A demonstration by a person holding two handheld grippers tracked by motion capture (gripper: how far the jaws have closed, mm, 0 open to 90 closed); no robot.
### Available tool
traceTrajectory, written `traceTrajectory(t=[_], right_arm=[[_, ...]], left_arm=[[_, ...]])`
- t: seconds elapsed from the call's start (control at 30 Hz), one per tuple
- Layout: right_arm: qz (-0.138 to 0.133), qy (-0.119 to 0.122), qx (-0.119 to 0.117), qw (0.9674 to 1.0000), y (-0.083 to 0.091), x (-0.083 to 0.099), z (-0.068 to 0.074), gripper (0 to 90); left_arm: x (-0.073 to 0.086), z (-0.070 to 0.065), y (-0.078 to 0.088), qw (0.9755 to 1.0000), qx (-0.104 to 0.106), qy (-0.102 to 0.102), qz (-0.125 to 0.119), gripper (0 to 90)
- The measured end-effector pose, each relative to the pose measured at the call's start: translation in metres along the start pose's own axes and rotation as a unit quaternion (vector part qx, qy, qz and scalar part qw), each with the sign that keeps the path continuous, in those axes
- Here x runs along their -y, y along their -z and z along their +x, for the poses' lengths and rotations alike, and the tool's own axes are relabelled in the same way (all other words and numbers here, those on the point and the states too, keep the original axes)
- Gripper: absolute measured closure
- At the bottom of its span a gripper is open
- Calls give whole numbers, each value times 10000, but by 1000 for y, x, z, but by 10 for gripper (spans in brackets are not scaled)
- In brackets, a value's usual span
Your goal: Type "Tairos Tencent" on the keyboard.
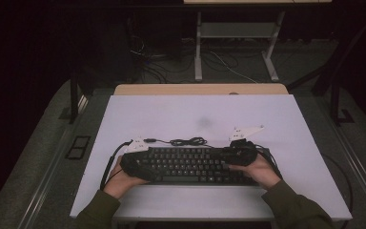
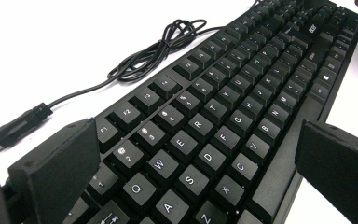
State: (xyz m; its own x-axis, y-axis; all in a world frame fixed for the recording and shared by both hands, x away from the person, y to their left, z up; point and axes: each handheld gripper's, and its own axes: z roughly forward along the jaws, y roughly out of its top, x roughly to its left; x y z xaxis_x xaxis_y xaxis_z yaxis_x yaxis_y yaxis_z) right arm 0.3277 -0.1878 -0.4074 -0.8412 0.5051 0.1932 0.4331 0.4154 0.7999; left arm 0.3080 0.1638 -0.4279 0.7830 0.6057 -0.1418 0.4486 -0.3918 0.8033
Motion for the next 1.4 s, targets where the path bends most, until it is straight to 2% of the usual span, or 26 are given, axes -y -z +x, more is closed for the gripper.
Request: traceTrajectory(t=[0.5,0.97,1.4], right_arm=[[-8,-3,-135,9999,-9,-8,-1,892],[-8,-10,-215,9998,-20,-17,2,891],[227,36,-297,9993,-43,-18,5,892]], left_arm=[[-2,1,1,9999,-23,132,-14,7],[-3,-1,-1,9999,10,99,13,1],[-3,-1,-1,9999,35,96,-12,1]])
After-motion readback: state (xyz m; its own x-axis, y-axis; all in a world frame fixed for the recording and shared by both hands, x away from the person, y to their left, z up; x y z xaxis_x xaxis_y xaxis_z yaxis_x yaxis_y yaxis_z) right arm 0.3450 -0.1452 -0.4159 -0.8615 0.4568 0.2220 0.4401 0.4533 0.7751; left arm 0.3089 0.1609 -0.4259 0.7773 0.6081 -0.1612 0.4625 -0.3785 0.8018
